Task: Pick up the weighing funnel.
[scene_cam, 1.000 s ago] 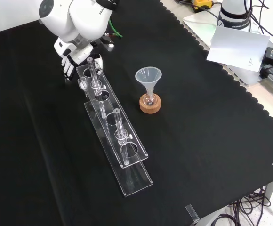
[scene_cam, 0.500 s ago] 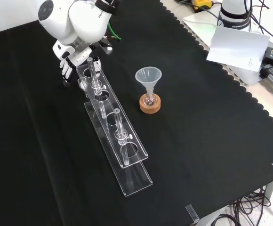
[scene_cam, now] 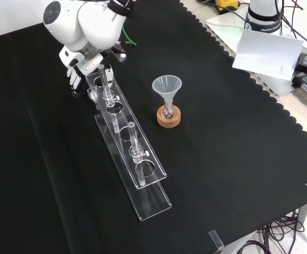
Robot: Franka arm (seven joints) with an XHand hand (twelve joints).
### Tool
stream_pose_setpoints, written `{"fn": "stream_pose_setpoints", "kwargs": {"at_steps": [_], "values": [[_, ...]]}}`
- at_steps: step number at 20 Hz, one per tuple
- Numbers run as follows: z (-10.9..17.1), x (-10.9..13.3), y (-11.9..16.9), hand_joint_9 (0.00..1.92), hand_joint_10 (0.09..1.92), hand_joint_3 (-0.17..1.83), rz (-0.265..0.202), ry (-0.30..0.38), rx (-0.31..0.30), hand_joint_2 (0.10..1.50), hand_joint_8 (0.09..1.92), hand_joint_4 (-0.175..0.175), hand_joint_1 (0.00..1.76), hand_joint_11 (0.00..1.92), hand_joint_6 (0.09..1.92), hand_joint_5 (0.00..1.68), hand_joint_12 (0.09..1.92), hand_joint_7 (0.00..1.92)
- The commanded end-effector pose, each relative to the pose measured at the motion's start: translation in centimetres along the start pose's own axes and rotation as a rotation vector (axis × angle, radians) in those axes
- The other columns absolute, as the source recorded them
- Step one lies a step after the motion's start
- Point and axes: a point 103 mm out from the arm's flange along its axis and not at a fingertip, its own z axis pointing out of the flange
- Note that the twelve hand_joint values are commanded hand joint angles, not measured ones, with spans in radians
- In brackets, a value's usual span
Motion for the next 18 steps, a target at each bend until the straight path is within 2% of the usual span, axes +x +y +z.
{"fn": "stream_pose_setpoints", "kwargs": {"at_steps": [1, 11, 18], "values": [[0.17, -0.22, 0.32, 0.64, 0.59, 0.55, -0.007, 0.005, -0.005, 0.62, 0.73, -0.027, 0.89, 0.44, 0.57, 0.60, 1.30, 0.37], [0.09, 0.14, 0.55, 0.66, 0.59, 0.56, -0.020, 0.004, -0.008, 0.63, 0.73, -0.018, 0.89, 0.46, 0.65, 0.63, 1.29, 0.38], [0.31, 0.10, 0.74, 0.66, 0.59, 0.57, -0.012, 0.006, 0.004, 0.63, 0.73, -0.018, 0.89, 0.46, 0.66, 0.63, 1.29, 0.39]]}}
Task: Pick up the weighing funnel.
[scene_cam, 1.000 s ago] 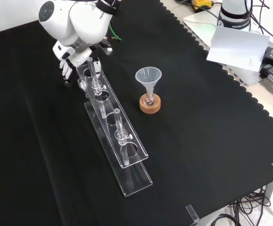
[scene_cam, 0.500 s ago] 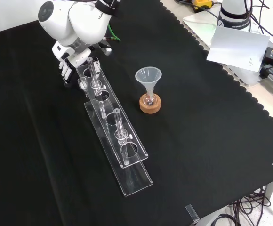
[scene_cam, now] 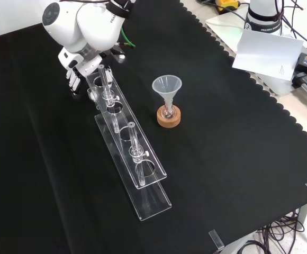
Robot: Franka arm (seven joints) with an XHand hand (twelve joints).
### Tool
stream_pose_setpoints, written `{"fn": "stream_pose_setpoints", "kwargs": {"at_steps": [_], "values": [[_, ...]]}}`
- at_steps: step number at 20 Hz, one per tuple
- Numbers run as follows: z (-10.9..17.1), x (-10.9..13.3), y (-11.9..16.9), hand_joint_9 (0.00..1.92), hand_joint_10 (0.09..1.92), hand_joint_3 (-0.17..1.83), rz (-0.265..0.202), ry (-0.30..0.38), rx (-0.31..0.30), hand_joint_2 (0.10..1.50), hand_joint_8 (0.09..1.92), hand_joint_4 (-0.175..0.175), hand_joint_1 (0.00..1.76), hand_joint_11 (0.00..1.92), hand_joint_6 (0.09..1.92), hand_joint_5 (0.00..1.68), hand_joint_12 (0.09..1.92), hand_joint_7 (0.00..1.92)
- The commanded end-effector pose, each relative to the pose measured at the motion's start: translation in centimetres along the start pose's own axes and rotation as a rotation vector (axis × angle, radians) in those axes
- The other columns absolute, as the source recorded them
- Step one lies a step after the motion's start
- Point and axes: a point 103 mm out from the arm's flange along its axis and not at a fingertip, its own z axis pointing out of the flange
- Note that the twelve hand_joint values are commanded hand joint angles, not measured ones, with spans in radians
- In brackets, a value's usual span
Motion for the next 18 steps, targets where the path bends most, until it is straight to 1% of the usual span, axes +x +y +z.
{"fn": "stream_pose_setpoints", "kwargs": {"at_steps": [1, 9, 14, 18], "values": [[0.19, -0.03, 0.17, 0.66, 0.59, 0.57, 0.006, 0.003, 0.009, 0.63, 0.73, -0.018, 0.89, 0.46, 0.67, 0.63, 1.29, 0.39], [0.14, -0.24, 0.47, 0.66, 0.59, 0.57, 0.010, -0.001, 0.010, 0.63, 0.73, -0.015, 0.89, 0.47, 0.68, 0.65, 1.29, 0.39], [0.10, -0.12, 0.62, 0.67, 0.59, 0.58, 0.013, -0.007, 0.014, 0.64, 0.73, 0.023, 0.89, 0.48, 0.74, 0.80, 1.29, 0.39], [0.27, -0.25, 0.81, 0.68, 0.59, 0.58, 0.016, -0.003, 0.023, 0.65, 0.73, 0.031, 0.90, 0.49, 0.75, 0.84, 1.29, 0.40]]}}
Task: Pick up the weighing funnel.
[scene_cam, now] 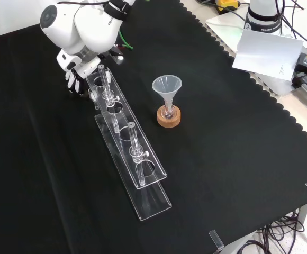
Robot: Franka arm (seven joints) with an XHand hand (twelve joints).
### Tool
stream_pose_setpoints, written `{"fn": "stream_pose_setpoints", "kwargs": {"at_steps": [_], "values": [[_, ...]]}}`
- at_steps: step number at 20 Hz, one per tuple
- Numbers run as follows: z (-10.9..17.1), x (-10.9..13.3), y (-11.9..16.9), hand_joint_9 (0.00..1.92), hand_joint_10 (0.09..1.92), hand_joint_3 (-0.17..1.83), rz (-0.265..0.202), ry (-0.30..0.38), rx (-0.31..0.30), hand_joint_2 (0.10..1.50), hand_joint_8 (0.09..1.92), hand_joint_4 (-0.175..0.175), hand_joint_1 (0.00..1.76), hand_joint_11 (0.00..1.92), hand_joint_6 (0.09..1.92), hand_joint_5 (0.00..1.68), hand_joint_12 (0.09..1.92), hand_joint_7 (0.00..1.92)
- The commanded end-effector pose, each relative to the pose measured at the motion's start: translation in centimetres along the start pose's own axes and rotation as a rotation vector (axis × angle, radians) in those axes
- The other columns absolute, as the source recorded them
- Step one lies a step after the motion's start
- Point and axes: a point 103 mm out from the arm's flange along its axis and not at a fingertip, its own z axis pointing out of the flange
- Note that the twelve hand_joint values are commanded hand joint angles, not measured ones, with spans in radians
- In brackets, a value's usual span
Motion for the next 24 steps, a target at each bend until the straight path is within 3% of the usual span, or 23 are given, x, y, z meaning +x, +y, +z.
{"fn": "stream_pose_setpoints", "kwargs": {"at_steps": [1, 10, 11, 13, 15, 24], "values": [[0.3, -0.1, 0.2, 0.68, 0.59, 0.58, 0.005, 0.004, 0.013, 0.65, 0.74, 0.031, 0.90, 0.49, 0.75, 0.85, 1.29, 0.40], [0.4, 0.0, 0.1, 0.69, 0.59, 0.59, 0.008, 0.012, 0.013, 0.65, 0.73, 0.031, 0.90, 0.50, 0.74, 0.86, 1.28, 0.41], [0.4, 0.0, 0.1, 0.70, 0.59, 0.59, 0.009, 0.012, 0.003, 0.66, 0.73, 0.042, 0.90, 0.50, 0.73, 0.90, 1.28, 0.42], [0.2, -0.1, -0.1, 0.75, 0.58, 0.42, 0.011, 0.005, -0.026, 0.80, 0.73, 0.130, 1.01, 0.53, 0.78, 1.05, 1.27, 0.47], [-0.2, -0.3, -0.3, 0.84, 0.54, 0.42, 0.014, -0.003, -0.042, 0.81, 0.72, 0.165, 1.07, 0.61, 0.76, 1.15, 1.21, 0.56], [-2.0, -1.5, -1.5, 1.15, 0.31, 0.48, 0.031, 0.012, -0.094, 0.74, 0.69, 0.175, 1.12, 0.95, 0.55, 1.30, 0.98, 0.73]]}}
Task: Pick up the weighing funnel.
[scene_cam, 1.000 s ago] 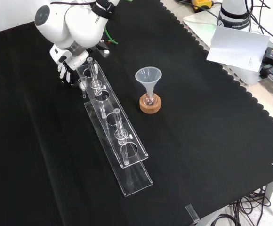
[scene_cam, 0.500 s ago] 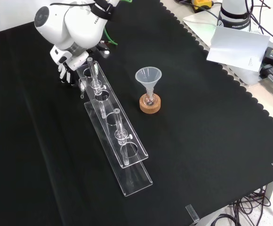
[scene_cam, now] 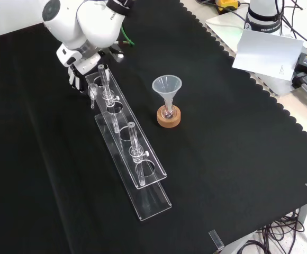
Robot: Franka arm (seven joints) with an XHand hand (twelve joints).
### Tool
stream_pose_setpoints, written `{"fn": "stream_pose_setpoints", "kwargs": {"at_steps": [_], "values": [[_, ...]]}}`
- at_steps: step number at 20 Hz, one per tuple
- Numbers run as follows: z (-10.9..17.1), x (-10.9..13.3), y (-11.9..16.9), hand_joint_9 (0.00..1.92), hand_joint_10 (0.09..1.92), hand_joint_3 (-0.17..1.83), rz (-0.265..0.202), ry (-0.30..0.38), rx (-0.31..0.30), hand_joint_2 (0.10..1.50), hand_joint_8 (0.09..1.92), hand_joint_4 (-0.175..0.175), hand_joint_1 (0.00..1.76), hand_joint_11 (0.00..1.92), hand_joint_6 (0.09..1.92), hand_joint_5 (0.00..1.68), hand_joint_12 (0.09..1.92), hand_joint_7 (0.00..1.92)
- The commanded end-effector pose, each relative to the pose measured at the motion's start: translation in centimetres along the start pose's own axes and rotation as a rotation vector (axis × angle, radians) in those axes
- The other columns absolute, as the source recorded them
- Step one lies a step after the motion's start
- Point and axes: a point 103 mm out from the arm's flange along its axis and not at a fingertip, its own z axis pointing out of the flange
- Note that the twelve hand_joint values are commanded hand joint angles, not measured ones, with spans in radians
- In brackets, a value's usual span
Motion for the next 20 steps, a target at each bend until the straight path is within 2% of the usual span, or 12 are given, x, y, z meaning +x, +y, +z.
{"fn": "stream_pose_setpoints", "kwargs": {"at_steps": [1, 9, 20], "values": [[-1.2, -1.1, -0.9, 1.17, 0.30, 0.48, 0.013, 0.014, -0.038, 0.74, 0.69, 0.175, 1.12, 0.97, 0.53, 1.31, 0.96, 0.75], [-1.5, -2.5, -2.8, 1.21, 0.25, 0.48, 0.041, 0.076, -0.089, 0.72, 0.69, 0.175, 1.13, 1.02, 0.47, 1.34, 0.93, 0.81], [-4.1, -2.8, -5.9, 1.22, 0.24, 0.48, 0.065, 0.075, -0.137, 0.72, 0.68, 0.175, 1.13, 1.03, 0.46, 1.35, 0.93, 0.79]]}}
